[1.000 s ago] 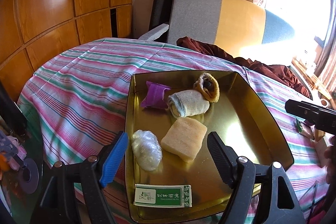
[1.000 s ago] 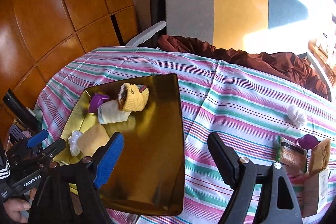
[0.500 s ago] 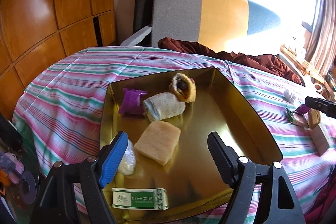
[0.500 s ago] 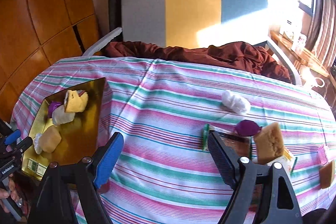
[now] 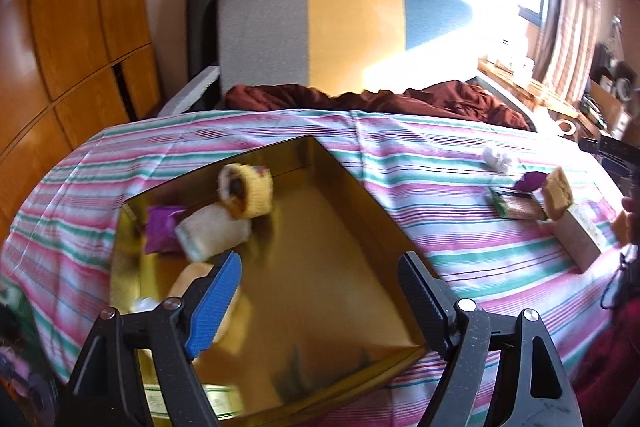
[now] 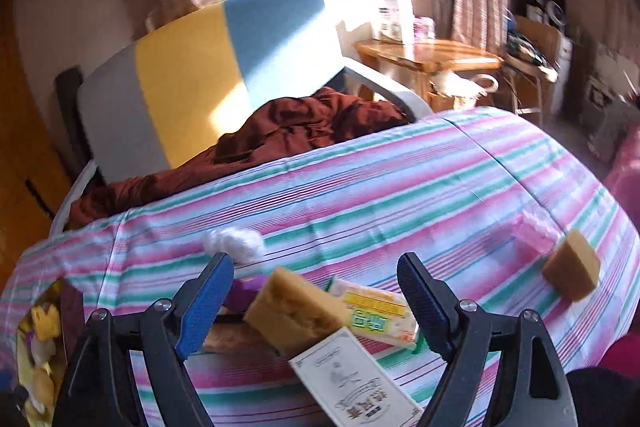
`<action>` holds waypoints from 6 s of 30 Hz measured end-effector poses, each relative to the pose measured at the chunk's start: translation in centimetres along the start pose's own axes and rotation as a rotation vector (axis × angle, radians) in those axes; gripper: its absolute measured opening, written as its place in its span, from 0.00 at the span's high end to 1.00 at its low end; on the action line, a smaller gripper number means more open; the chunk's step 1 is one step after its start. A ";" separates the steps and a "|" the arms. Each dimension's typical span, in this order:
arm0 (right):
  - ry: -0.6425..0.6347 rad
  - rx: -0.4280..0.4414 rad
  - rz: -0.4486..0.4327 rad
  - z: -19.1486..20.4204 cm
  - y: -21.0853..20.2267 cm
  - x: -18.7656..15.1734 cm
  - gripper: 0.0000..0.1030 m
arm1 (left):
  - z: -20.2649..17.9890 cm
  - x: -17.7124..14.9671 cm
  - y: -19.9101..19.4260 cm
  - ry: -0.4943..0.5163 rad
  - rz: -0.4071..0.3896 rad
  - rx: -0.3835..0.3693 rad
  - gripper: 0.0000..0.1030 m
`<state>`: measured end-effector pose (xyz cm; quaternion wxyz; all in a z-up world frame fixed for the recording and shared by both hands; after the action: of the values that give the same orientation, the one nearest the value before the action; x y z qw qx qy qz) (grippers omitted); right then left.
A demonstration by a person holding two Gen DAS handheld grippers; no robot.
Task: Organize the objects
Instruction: 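Move both tools back to the remaining items on the table, then grasp the green-edged cracker packet with the left gripper and lift it, then grasp the clear plastic bundle with right while left holds the cracker packet, then carry the cracker packet with left while right carries the plastic bundle toward the tray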
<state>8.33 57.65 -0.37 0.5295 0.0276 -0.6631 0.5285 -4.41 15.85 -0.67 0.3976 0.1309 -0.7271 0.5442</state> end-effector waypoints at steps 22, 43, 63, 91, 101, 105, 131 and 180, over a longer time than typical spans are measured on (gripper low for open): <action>0.202 0.146 0.147 -2.9 2.8 -1.5 0.16 | -21.1 -0.3 8.8 0.477 0.130 -0.230 0.21; 0.263 0.171 0.199 -3.7 4.1 -2.1 0.16 | -30.5 1.3 16.9 0.778 0.102 -0.453 0.09; 0.234 0.160 0.215 -3.4 4.5 -2.2 0.16 | -29.7 -1.6 16.9 0.606 0.266 -0.498 0.56; 0.188 0.173 0.251 -2.2 5.0 -2.5 0.16 | -23.1 -5.1 12.4 0.347 0.231 -0.479 0.33; -0.022 0.243 0.248 3.3 5.2 -1.0 0.16 | -22.1 -5.1 12.7 0.310 0.175 -0.436 0.56; -0.186 0.272 0.265 7.4 7.3 0.6 0.16 | -22.1 -5.1 12.7 0.314 0.163 -0.432 0.56; -0.556 0.291 0.418 14.7 18.7 -0.2 0.62 | -21.9 -5.4 12.7 0.305 0.149 -0.438 0.56; -0.567 0.413 0.548 13.0 8.0 -8.8 0.63 | -17.1 -4.1 6.9 0.224 0.094 -0.346 0.57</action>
<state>-1.33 47.14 -10.61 0.1506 0.0997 -0.6455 0.7421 1.41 32.79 -6.80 0.4666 -0.0349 -0.7663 0.4403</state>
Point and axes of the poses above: each gripper's, at about its wrist camera, not at the fingertips, and y roughly the way its jaws point, z to its left, x to its top, the point moved 3 cm from there along y, roughly the way its jaws point, and after that the axes turned 7 degrees about -y, right-handed, at the moved point
